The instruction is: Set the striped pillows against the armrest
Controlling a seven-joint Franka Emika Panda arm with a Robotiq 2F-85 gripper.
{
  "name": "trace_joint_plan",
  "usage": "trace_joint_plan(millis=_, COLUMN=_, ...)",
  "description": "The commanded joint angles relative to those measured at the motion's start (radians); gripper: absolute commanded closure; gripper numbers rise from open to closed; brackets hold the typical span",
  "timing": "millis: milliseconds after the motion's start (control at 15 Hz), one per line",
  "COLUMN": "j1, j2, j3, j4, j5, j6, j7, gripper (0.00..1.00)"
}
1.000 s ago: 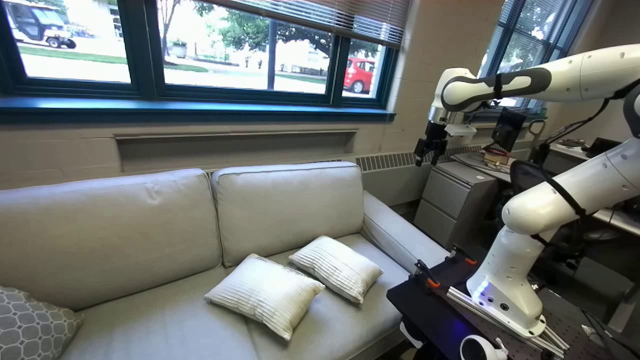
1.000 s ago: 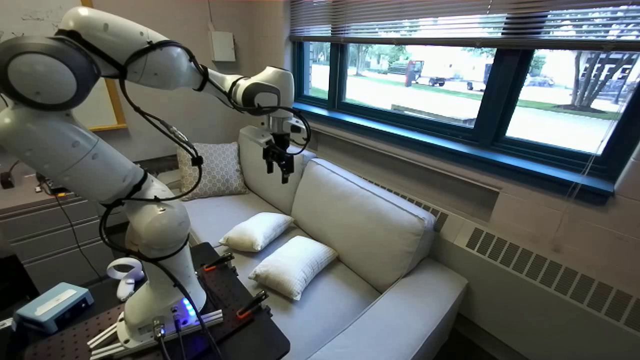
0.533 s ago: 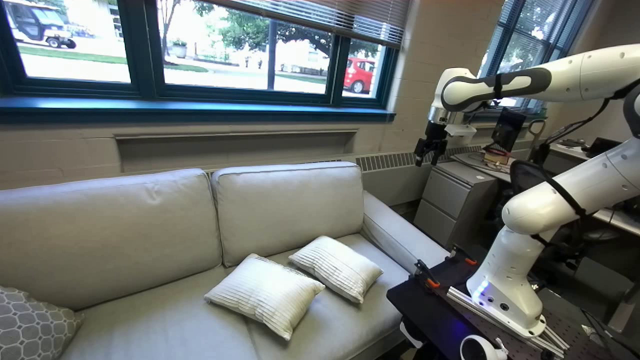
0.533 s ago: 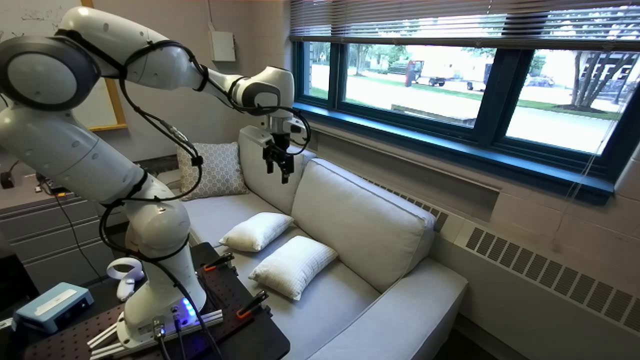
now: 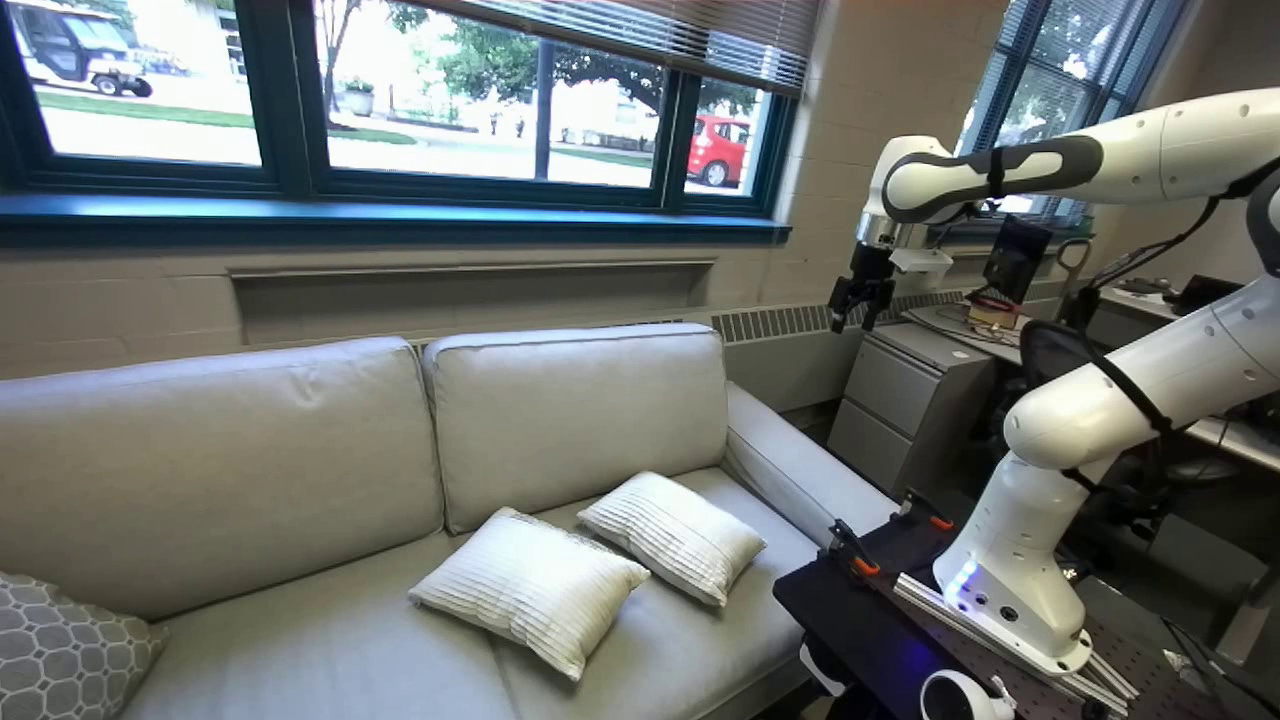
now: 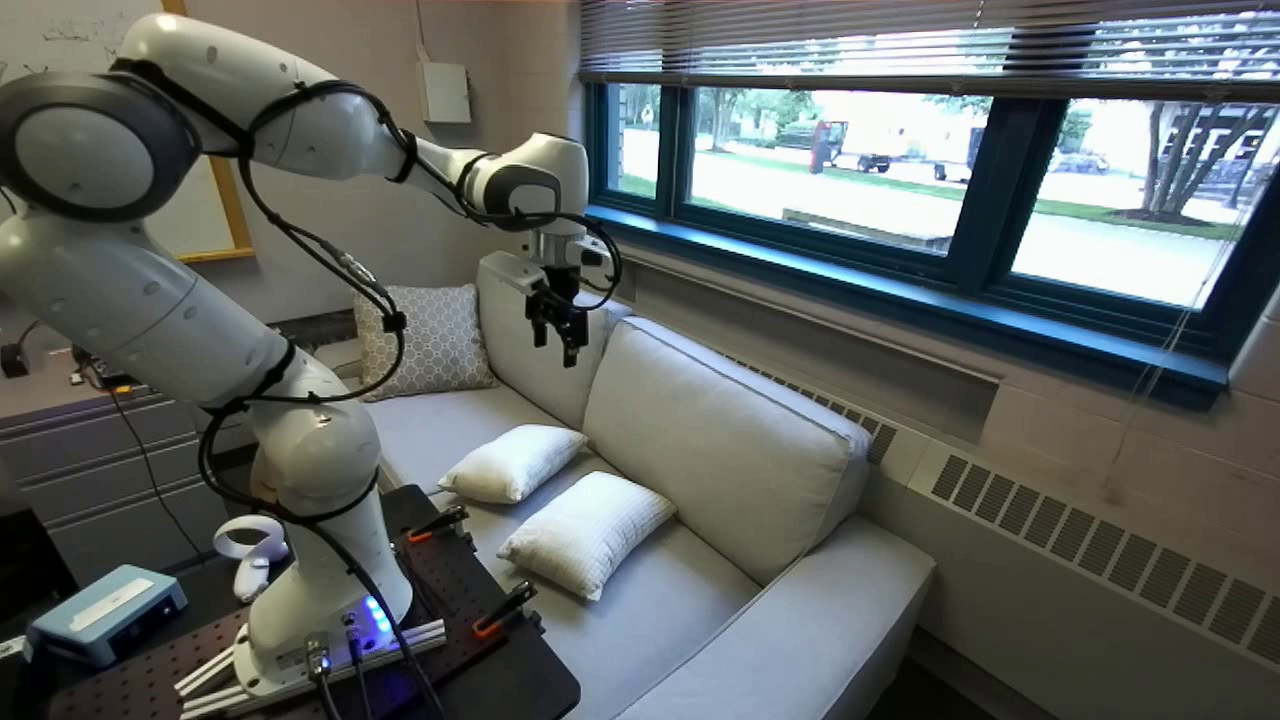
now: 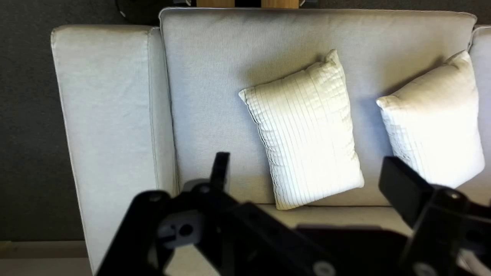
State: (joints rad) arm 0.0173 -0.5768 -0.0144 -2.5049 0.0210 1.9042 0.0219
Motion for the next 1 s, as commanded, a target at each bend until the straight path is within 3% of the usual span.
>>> trace_joint_plan(millis=0, j1=-0.010, j2=-0.015, j3=0.006, j4=-0.014, j5=0.010, j6=0.021, j7=0.009, gripper=0.00)
trace_joint_plan(millis=200, j1=-0.004, j2=0.005, j3=0.024, j4=-0.028, j5=0.033, j6=0.114, j7=0.049, gripper=0.00)
trace_joint_plan(millis=333, j1=0.011, j2=0.074, j3=0.051, j4=-0.024, j5=0.076, j6=0.241, j7=0.105, gripper=0.00)
trace_joint_plan(millis=667, j1=0.025, j2=0.382, j3=0.131, j4=0.047, j5=0.176, j6=0.595, j7=0.308, gripper=0.00)
trace_joint_plan(millis=800, j1=0.026, j2=0.510, j3=0.136, j4=0.097, j5=0.186, j6=0.672, j7=0.363, gripper=0.00)
trace_joint_plan(millis=933, j1=0.041, j2=0.644, j3=0.110, j4=0.179, j5=0.260, j6=0.699, j7=0.325, gripper=0.00)
